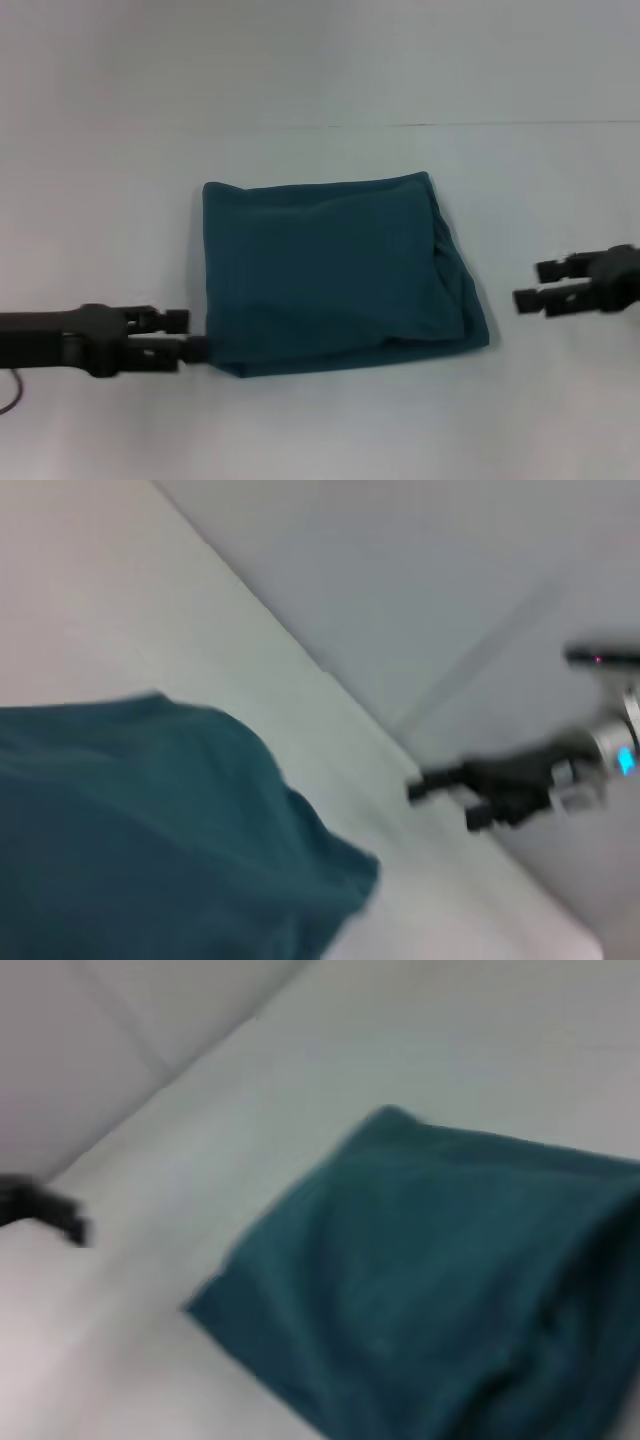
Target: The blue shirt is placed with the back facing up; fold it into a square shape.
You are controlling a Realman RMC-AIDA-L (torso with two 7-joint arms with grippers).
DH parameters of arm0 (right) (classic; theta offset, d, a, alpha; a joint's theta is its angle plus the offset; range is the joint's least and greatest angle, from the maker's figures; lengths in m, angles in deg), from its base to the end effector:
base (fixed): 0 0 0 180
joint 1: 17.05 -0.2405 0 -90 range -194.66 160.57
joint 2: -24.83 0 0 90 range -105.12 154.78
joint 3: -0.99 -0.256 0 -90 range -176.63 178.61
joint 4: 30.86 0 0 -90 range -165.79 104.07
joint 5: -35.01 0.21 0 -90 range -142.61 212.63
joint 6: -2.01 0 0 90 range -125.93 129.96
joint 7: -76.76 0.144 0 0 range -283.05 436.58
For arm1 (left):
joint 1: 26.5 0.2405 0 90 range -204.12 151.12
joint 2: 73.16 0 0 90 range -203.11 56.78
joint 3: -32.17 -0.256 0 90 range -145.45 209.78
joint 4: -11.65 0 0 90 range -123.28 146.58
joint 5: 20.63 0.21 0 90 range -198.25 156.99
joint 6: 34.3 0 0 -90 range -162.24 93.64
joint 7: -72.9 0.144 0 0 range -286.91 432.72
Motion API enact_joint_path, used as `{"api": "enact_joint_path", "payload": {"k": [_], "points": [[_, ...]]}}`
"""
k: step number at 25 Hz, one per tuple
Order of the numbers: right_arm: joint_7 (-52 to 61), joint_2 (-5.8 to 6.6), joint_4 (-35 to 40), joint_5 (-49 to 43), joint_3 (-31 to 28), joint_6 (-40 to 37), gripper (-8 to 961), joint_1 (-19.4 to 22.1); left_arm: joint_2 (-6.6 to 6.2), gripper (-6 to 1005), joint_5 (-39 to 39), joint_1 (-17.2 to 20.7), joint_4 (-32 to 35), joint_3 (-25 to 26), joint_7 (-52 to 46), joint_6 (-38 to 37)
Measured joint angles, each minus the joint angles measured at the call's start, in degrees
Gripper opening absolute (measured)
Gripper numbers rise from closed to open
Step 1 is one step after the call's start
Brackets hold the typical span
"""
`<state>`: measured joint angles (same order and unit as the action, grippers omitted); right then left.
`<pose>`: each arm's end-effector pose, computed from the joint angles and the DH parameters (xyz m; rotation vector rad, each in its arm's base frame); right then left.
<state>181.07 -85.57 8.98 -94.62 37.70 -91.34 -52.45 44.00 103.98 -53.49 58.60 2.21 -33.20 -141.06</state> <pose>0.2815 0.3520 0.0589 -2.7164 1.0896 0.3536 -0.2806 0.2923 0.0483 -2.7215 -1.2470 -0.7142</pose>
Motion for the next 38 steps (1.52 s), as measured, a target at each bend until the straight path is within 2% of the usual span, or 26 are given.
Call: {"api": "enact_joint_path", "payload": {"k": [4,5,7,8,11,15,38], "points": [[-7.7,-5.39,4.8,2.4,0.0,-4.7,917,1.4,0.31,790,0.1,-2.4,0.1,-6.2,5.6,1.3],[-8.5,-6.64,6.3,2.5,0.1,-5.6,912,1.5,0.37,828,0.1,-2.9,0.1,-7.9,5.7,2.1],[-8.6,-8.29,7.6,2.3,1.2,-6.5,902,1.1,0.38,882,0.4,-4.1,0.1,-11.8,5.2,3.6],[-8.5,-8.65,7.7,2.2,2.4,-6.7,897,0.7,0.38,898,0.6,-4.4,0.1,-12.6,4.8,4.2],[-7.7,-8.94,5.3,2.1,7.1,-6.3,882,-1.5,0.7,948,1.9,-5.8,0.0,-14.5,3.6,6.6],[-7.5,-9.0,4.2,1.9,8.6,-6.0,882,-2.8,1.33,948,2.3,-6.3,0.1,-15.5,3.7,7.7],[-5.4,-9.13,3.1,1.8,10.7,-3.7,882,-4.0,1.96,949,2.3,-6.4,1.2,-17.3,4.5,8.3]]}}
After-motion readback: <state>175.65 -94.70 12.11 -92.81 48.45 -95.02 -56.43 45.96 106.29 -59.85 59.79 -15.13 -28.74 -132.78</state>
